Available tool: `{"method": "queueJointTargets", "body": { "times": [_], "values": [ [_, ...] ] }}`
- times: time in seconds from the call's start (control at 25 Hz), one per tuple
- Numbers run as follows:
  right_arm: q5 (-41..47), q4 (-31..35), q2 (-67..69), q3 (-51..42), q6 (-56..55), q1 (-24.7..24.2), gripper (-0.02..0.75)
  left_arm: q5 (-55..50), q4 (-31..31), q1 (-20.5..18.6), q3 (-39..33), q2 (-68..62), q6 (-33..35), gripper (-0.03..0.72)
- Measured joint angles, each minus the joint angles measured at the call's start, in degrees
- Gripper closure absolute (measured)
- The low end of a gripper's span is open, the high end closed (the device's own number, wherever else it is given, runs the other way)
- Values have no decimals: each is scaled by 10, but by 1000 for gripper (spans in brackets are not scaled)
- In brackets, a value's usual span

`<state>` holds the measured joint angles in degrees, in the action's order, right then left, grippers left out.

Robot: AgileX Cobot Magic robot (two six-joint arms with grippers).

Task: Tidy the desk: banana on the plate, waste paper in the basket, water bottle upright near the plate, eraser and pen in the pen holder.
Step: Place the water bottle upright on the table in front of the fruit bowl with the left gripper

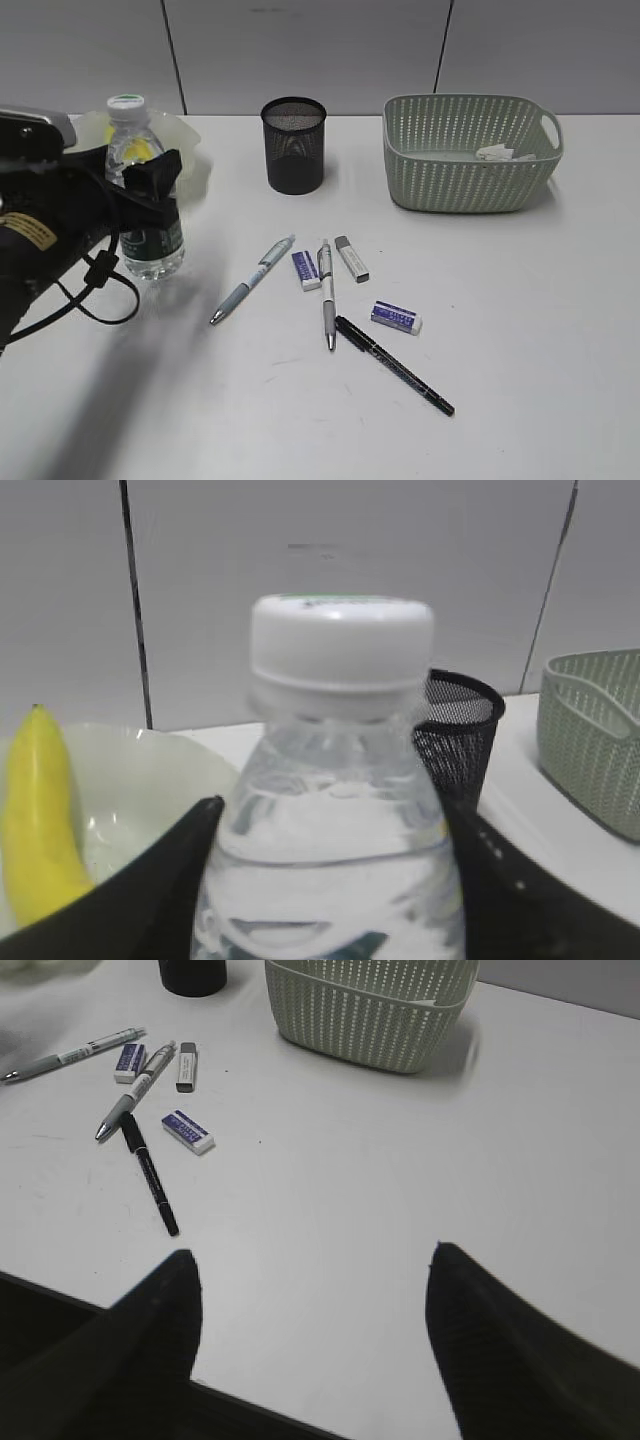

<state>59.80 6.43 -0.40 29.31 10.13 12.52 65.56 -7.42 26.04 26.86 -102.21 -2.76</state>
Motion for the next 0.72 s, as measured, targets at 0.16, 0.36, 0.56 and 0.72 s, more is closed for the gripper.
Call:
{"method": "queueJointTargets", "body": {
  "times": [0.16, 0.36, 0.56, 0.72],
  "values": [
    [0, 0, 0, 0, 0, 0, 186, 4, 1, 0, 0, -41, -8, 218],
    [0, 0, 0, 0, 0, 0, 186, 17, 1, 0, 1, -68, -12, 218],
    [0, 0, 0, 0, 0, 0, 186, 17, 0, 0, 1, -68, -12, 218],
    [0, 0, 0, 0, -1, 0, 186, 17, -1, 0, 1, -68, -13, 218]
  ]
}}
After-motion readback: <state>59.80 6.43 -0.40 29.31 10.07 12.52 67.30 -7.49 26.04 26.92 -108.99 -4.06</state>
